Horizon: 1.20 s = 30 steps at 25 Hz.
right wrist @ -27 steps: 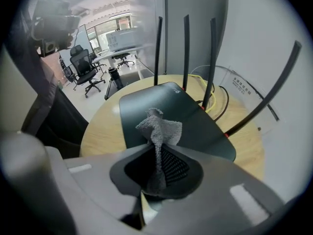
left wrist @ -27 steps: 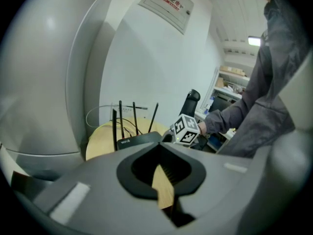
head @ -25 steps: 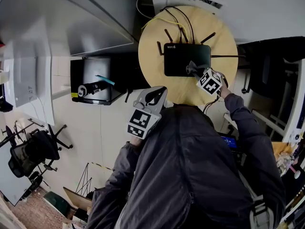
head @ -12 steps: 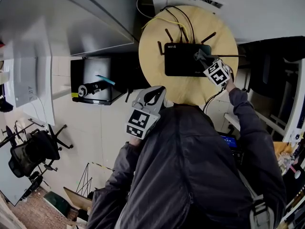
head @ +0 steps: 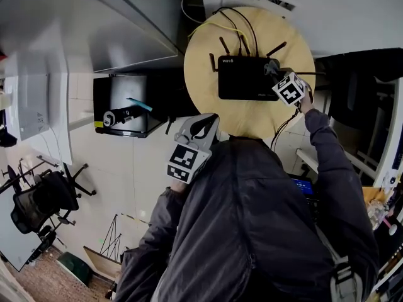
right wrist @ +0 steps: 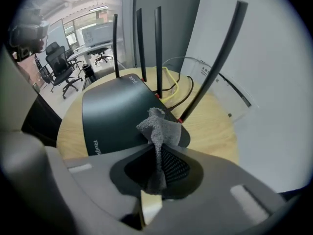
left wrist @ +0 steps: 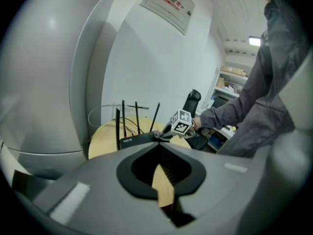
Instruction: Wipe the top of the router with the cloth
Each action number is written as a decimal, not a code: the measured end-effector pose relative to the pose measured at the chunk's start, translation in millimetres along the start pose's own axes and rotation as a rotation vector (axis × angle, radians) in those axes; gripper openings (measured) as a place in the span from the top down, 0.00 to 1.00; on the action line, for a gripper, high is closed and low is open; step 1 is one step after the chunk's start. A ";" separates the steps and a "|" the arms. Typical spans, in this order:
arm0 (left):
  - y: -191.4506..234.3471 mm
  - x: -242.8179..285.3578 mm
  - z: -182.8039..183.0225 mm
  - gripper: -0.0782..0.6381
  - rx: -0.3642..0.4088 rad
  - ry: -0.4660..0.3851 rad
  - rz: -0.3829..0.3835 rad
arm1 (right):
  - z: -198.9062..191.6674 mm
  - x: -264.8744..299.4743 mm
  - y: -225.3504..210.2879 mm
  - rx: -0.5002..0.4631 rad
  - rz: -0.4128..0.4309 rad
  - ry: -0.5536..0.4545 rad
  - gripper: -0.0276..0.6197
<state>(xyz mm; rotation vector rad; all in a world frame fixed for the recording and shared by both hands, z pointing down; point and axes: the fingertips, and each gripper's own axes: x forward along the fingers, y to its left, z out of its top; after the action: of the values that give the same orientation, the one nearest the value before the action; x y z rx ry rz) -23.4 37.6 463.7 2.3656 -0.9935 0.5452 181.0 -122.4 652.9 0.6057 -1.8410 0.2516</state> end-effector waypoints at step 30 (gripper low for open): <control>-5.3 6.3 2.5 0.89 0.020 0.026 -0.019 | -72.7 2.2 -11.5 0.028 -0.031 -0.012 0.91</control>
<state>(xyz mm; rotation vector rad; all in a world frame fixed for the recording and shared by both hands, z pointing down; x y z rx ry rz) -15.0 35.9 463.5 2.3772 -0.9569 0.5794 246.0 -99.7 679.1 0.6555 -1.8411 0.2538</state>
